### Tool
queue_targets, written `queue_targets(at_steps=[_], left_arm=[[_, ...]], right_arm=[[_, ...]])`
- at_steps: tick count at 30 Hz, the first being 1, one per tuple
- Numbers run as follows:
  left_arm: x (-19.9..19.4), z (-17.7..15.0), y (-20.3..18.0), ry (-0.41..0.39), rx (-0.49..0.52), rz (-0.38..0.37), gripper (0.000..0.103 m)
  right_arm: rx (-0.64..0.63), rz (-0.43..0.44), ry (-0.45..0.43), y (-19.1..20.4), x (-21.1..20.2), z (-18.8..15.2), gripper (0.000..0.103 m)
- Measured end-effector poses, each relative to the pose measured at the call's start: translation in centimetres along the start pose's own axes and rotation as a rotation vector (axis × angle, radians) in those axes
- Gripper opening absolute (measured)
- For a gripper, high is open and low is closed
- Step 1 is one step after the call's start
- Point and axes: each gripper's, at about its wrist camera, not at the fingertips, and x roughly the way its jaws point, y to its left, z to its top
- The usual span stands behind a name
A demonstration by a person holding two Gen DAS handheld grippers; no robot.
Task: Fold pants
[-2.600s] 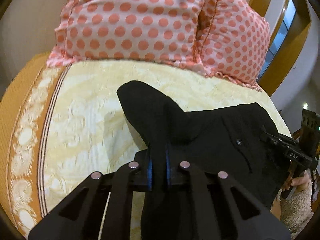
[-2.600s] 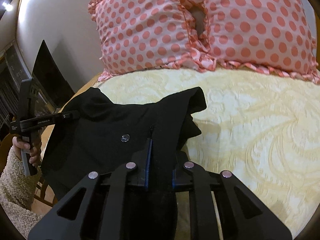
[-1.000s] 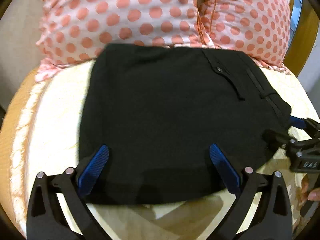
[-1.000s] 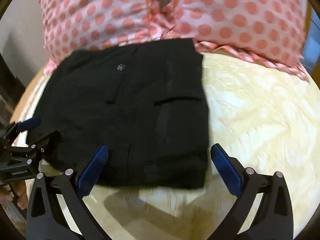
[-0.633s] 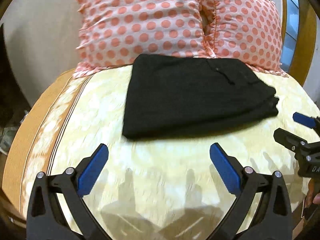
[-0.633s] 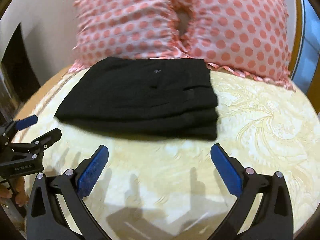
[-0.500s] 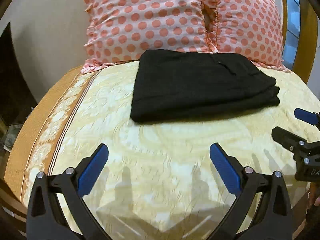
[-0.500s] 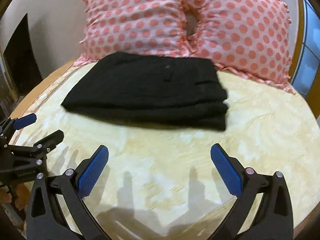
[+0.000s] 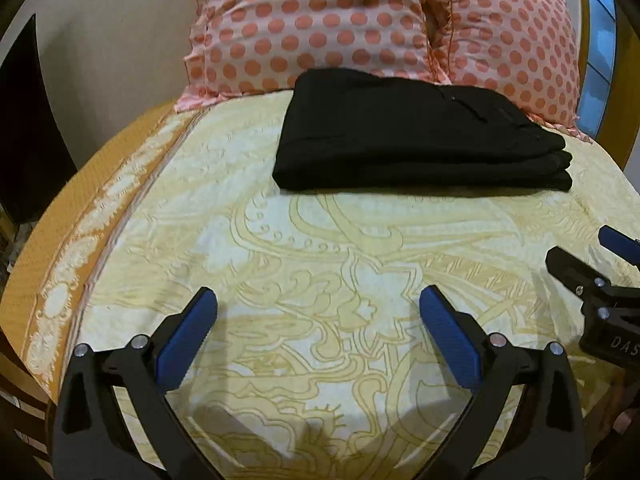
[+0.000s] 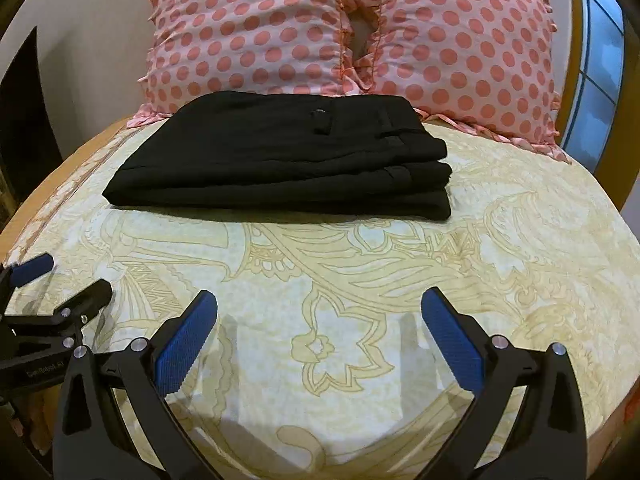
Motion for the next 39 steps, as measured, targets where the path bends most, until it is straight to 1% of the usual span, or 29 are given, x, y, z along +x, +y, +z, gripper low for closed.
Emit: queue_targets(at_steps=[1,2,4,6,8,11,25,39], left_arm=[[0.1,-0.1,0.1,0.003,-0.014,-0.007,0.101],[0.1,-0.1,0.3,0.005,-0.026,-0.013,0.101],[0.0,-0.2,0.2,-0.002,-0.023,-0.010,0.101],[0.0,-0.3,0.2,-0.012,-0.027,-0.009,0.101],[-0.1,-0.5,0.1,-0.024,-0.027,-0.008,0.101],[-0.1,-0.6,0.1,-0.036,-0.025,-0.006,0.101],[-0.2,-0.8,0.1,-0.051,-0.014,-0.022,0.101],[-0.2,-0.7,0.0,-0.050,-0.015,-0.021,0.101]], right_arm=[[0.005,-0.005,-0.007,-0.1,-0.1,0.0,0.102],[0.009,-0.002,0.007,-0.1,0.0,0.0,0.102],[0.013,0.018,0.072,-0.1,0.9,-0.2,0.102],[-0.013,-0.001,0.045,0.4,0.7,-0.5,0.102],[0.017,0.008,0.033,0.1,0.6,-0.7,0.102],[0.013,0.003,0.021,0.2,0.6,-0.8,0.102],[0.018,-0.003,-0.002,0.3,0.4,-1.2,0.102],[0.018,-0.003,-0.002,0.3,0.4,-1.2,0.102]])
